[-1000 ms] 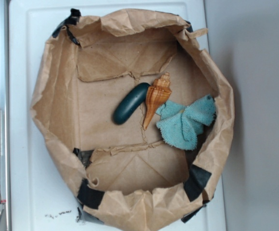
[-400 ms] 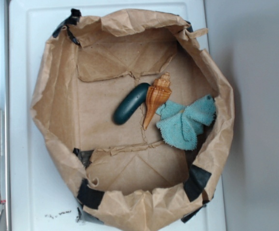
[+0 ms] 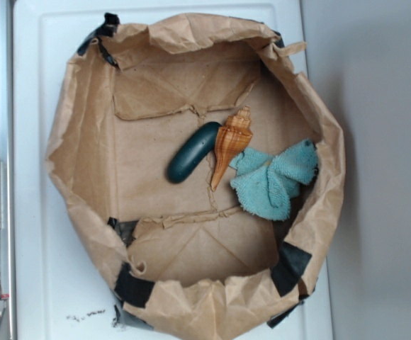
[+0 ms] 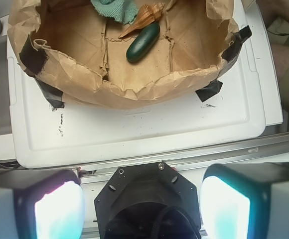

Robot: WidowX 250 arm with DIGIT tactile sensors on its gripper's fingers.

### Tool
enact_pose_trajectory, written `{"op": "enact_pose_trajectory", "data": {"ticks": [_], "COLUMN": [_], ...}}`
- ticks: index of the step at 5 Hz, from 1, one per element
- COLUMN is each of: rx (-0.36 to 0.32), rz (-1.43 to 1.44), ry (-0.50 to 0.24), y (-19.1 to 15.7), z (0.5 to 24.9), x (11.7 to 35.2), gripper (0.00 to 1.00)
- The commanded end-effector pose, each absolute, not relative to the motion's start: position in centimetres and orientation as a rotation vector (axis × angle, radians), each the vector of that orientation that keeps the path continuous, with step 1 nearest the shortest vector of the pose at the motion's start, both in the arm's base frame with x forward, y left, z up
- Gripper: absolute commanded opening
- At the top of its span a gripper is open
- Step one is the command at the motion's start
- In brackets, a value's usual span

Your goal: Grab the plastic pickle.

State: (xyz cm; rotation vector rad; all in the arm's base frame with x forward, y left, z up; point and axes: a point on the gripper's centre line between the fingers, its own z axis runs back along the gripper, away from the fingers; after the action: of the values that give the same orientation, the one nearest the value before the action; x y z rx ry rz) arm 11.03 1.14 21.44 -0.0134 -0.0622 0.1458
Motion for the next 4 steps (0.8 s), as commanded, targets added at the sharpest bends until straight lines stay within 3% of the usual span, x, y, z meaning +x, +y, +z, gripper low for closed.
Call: {"op": "enact_pose_trajectory", "data": {"ticks": [1, 3, 4], "rx": [0.004, 0.009, -0.022], "rz": [0.234, 0.227, 0.154], "ry": [-0.072, -0.156, -0.162], "y": [-1.1, -3.7, -2.1], "z": [21.2, 18.7, 16.9], "x": [16.2, 25.6, 29.3], "gripper": [1.0, 1.0, 1.0]}}
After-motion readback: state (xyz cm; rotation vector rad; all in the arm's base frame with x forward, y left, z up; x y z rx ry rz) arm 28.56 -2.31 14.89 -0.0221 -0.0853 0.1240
